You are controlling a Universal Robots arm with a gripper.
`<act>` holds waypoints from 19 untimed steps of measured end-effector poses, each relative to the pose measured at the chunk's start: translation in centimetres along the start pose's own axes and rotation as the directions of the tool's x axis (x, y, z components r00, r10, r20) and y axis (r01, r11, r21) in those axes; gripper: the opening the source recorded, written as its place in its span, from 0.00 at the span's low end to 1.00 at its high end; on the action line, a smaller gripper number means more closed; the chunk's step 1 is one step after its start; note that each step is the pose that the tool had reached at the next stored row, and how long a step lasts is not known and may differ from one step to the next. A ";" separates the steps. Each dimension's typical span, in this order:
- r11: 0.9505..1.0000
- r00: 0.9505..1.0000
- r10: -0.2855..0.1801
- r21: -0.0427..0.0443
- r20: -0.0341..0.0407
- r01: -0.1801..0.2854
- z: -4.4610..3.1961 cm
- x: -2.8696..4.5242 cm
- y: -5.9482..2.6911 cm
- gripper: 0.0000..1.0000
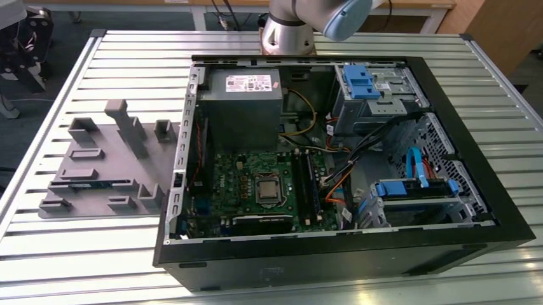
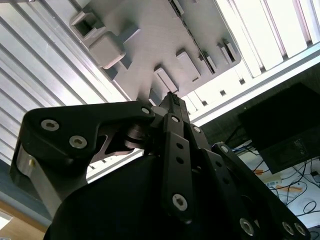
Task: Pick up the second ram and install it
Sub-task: 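Pick up the second ram and move it above second insertion slot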
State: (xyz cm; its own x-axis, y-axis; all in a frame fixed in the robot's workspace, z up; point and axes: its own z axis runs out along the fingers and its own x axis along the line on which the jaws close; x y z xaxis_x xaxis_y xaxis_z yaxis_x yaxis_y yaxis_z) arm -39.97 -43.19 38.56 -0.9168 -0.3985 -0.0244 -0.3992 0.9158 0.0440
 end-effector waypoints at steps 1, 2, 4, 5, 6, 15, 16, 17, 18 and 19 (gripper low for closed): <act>1.000 1.000 0.000 0.000 0.000 0.000 0.00 0.00 0.00 0.11; 1.000 1.000 0.000 0.000 0.000 0.000 0.00 0.00 0.00 0.11; 1.000 1.000 -0.001 0.000 0.000 0.001 0.00 0.00 0.00 0.11; 1.000 1.000 -0.005 0.000 0.000 0.005 0.00 0.00 -0.01 0.11; 1.000 1.000 -0.010 0.000 0.000 0.010 0.00 0.01 -0.03 0.11; 0.998 0.998 -0.065 -0.002 -0.003 0.065 -0.01 0.04 -0.09 0.11; 0.998 0.998 -0.069 -0.002 -0.003 0.069 -0.01 0.04 -0.09 0.11; 0.997 0.997 -0.073 -0.002 -0.003 0.073 -0.01 0.04 -0.10 0.11; 0.997 0.997 -0.077 -0.002 -0.003 0.077 0.00 0.05 -0.10 0.11; 0.997 0.997 -0.081 -0.002 -0.003 0.081 0.00 0.05 -0.11 0.11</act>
State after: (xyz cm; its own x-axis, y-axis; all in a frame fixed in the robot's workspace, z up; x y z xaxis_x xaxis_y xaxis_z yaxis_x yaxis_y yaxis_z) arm -39.97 -43.31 38.56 -0.8815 -0.4715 -0.0245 -0.4721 0.8804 0.0440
